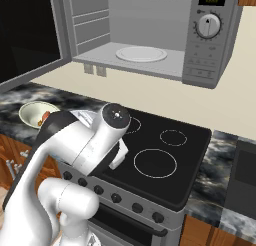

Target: Place the bowl containing the onion and bell pepper in the microwave. Close the microwave door and press the start button to microwave the meal.

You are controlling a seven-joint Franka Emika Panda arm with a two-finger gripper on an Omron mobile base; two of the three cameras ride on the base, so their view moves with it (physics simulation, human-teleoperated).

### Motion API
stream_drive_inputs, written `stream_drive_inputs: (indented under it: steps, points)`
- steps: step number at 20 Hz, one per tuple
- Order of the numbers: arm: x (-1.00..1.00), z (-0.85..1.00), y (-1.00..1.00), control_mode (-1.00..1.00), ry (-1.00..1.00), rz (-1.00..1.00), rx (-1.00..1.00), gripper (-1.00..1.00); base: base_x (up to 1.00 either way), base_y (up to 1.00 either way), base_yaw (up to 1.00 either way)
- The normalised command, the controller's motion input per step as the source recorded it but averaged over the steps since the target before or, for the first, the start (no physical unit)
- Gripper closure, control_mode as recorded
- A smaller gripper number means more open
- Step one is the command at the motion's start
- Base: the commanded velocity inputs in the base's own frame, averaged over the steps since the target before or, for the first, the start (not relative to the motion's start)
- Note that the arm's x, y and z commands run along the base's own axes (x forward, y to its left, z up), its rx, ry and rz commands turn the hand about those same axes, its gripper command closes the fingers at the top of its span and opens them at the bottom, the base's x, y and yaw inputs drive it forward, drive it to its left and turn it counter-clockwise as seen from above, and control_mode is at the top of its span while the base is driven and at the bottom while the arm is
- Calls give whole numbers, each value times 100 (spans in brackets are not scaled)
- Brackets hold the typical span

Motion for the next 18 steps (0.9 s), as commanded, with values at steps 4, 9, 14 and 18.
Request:
stream_drive_inputs:
  steps: [4, 9, 14, 18]
  points:
    - [7, 0, 20, -100, -10, -1, 1, 100, 0, 0, 0]
    - [2, 47, 14, -100, -5, -2, 1, 100, 0, 0, 0]
    - [12, 71, 8, -100, 1, -10, 0, 100, 0, 0, 0]
    - [14, 64, 13, -100, -4, -24, -1, 100, 0, 0, 0]
